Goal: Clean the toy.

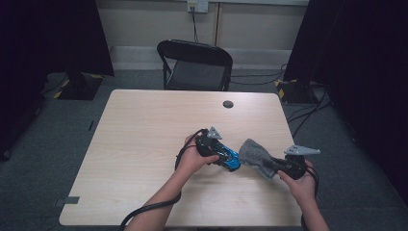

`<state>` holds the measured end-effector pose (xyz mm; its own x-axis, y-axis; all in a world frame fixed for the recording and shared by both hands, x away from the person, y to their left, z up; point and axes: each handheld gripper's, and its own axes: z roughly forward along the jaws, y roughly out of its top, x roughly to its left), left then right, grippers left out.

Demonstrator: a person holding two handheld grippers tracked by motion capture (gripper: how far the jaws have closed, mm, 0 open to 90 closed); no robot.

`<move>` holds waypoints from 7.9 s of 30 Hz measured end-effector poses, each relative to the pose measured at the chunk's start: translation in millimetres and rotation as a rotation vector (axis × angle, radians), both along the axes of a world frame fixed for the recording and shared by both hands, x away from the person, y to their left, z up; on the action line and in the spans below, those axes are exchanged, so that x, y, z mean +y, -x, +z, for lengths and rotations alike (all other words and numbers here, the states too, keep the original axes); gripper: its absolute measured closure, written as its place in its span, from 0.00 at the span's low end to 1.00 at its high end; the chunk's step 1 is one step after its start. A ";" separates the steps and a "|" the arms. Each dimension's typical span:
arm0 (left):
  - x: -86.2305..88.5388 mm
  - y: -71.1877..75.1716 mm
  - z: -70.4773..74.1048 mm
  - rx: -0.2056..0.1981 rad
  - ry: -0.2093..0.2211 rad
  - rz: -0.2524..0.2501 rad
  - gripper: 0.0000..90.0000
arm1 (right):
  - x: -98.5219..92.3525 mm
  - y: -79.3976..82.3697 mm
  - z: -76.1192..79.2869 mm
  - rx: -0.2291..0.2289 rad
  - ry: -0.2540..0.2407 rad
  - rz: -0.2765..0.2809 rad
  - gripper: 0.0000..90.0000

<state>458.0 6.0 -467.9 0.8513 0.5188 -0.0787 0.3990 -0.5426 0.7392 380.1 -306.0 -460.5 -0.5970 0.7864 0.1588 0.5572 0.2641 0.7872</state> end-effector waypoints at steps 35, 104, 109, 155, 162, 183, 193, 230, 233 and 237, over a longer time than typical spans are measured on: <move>-6.0 -12.0 -20.1 -0.067 -0.011 -0.070 0.05 | 2.6 -13.8 -17.0 0.022 0.099 -0.156 0.86; -5.5 -15.0 -18.3 -0.055 -0.028 -0.069 0.05 | 104.1 50.3 -5.7 0.066 0.051 0.573 0.86; -5.8 -15.3 -18.0 -0.053 -0.032 -0.071 0.05 | 109.4 51.7 -3.1 0.040 0.043 0.621 0.86; -4.9 -14.7 -19.2 -0.062 -0.019 -0.073 0.05 | 52.9 9.3 -24.0 0.144 0.086 0.352 0.86; -4.9 -14.8 -18.9 -0.059 -0.021 -0.075 0.05 | 46.2 6.8 -24.2 0.145 0.084 0.322 0.86; -4.7 -14.7 -19.3 -0.062 -0.017 -0.074 0.05 | 30.5 1.6 -23.6 0.138 0.108 0.221 0.85; -4.8 -14.8 -19.2 -0.062 -0.018 -0.074 0.05 | 22.2 0.6 -22.7 0.118 0.134 0.154 0.85; -4.1 -14.6 -19.3 -0.064 -0.019 -0.076 0.05 | 6.5 -2.4 -23.9 0.087 0.154 0.018 0.85; -4.1 -14.7 -19.3 -0.065 -0.019 -0.078 0.05 | 7.1 -2.5 -23.6 0.078 0.163 0.003 0.85; -3.8 -14.4 -19.7 -0.065 -0.014 -0.075 0.05 | 7.0 -2.3 -23.4 0.071 0.164 -0.013 0.85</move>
